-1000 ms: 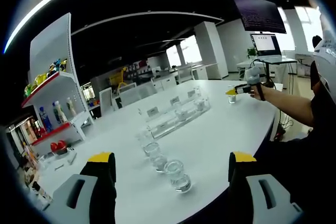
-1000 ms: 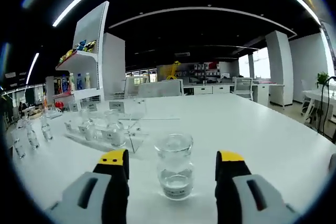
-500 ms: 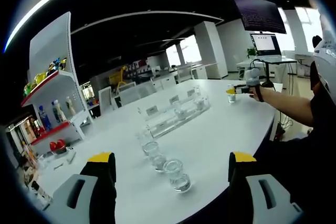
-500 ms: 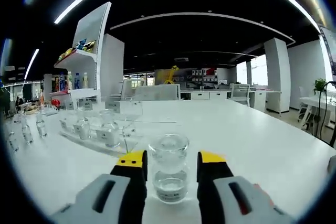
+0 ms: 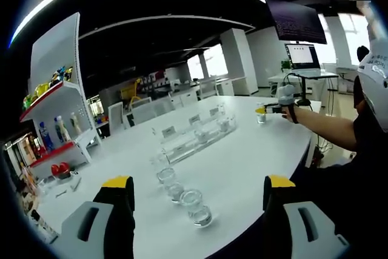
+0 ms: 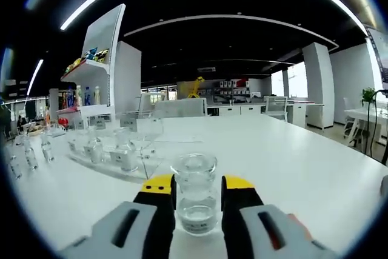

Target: Identify the label on the chemical reagent bottle, grasp the chemical reagent bottle, and place it in the designated position on the reagent rack

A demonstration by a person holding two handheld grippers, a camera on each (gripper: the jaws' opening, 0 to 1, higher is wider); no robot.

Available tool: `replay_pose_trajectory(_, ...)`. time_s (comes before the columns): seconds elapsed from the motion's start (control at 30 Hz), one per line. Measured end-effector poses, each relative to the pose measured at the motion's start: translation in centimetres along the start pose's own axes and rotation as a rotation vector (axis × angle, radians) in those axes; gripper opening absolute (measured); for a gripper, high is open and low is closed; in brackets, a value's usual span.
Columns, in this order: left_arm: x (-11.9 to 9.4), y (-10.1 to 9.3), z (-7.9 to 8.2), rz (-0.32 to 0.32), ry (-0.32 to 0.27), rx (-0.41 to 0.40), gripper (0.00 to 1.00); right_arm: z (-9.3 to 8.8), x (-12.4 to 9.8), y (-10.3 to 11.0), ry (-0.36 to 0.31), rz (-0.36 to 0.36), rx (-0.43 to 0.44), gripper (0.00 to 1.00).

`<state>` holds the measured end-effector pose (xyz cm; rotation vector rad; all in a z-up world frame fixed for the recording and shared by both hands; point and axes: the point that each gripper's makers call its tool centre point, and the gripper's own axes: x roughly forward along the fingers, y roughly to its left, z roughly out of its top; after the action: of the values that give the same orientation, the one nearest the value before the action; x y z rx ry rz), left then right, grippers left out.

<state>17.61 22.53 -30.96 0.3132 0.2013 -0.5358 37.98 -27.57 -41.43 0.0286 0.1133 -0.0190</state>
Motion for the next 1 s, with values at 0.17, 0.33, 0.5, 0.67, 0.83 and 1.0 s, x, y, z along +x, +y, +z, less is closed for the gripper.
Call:
replay_pose_trajectory(0.17, 0.1, -0.2, -0.1, -0.003, 0.006, 0.001, 0.87, 0.0, 0.3, -0.7, -0.005, -0.009, -0.006, 0.25)
replay_pose_trajectory(0.33, 0.2, -0.2, -0.5, 0.001, 0.015, -0.009, 0.87, 0.0, 0.1, -0.7, -0.019, 0.006, -0.005, 0.24)
replay_pose_trajectory(0.5, 1.5, 0.6, -1.7, 0.025, 0.044, -0.023, 0.87, 0.3, -0.2, -1.1, -0.039, -0.012, 0.007, 0.21)
replay_pose_trajectory(0.67, 2.5, -0.1, -1.3, 0.0, 0.042, -0.013, 0.87, 0.3, -0.8, -1.3, -0.049, -0.038, -0.01, 0.21)
replay_pose_trajectory(0.83, 2.7, -0.7, -0.8, -0.017, 0.036, 0.005, 0.87, 0.3, -1.4, -1.0, -0.044, -0.05, -0.05, 0.2)
replay_pose_trajectory(1.0, 2.5, -0.5, -1.2, -0.011, 0.049, 0.012, 0.87, 0.4, -1.1, -1.1, -0.033, -0.051, -0.054, 0.19)
